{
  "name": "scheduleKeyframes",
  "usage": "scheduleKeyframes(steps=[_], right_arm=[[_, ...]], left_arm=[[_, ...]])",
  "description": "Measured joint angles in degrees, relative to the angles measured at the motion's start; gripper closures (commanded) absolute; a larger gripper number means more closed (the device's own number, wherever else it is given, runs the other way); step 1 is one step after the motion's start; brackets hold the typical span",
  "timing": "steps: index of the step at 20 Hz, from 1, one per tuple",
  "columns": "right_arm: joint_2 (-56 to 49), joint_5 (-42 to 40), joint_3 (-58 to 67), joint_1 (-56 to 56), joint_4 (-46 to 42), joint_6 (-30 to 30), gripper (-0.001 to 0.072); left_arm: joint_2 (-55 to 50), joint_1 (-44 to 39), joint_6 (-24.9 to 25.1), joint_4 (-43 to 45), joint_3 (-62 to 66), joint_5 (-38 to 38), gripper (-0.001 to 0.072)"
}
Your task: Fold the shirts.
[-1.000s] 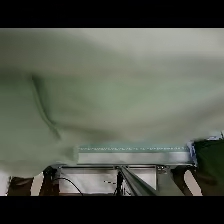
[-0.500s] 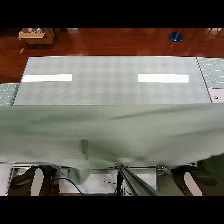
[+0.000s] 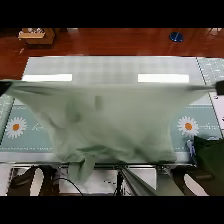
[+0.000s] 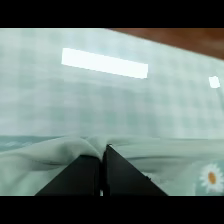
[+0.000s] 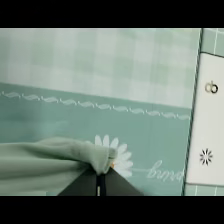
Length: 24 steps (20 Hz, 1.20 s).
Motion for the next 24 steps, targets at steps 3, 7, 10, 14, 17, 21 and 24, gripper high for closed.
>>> scheduleKeyframes(steps=[3,7,10,14,17,21,24], right_arm=[[-7.15,-10.45,-1.18,0.17,2.12,-0.15,0.0689],[-14.8,-21.7,-1.73,-0.63,7.85,-0.26,0.0689],[-18.8,-27.17,-1.84,-3.45,13.66,-0.28,0.069],[-22.51,-31.23,-1.88,-9.14,20.76,-4.52,0.069],[-24.87,-32.52,-1.88,-12.76,23.45,-7.19,0.069],[-27.5,-35.28,-1.88,-15.89,25.18,-7.98,0.069],[-29.05,-37.81,-1.88,-16.74,26.14,-7.89,0.069]], left_arm=[[-3.41,-4.85,4.02,-3.3,-11.1,10.71,0.0685],[-11.69,-15.85,6.36,-0.57,-17.49,27.04,0.0685],[-19.85,-24.5,7.06,3.5,-17.79,40.28,0.0685],[-31.04,-31.23,7.41,8.57,-14.38,53.83,0.0685],[-37.97,-32.76,7.58,10.36,-11.67,59.3,0.0685],[-43.93,-33.4,7.58,12.26,-9.38,63.45,0.0685],[-45.75,-33.2,7.61,13.07,-8.81,67.41,0.0685]])
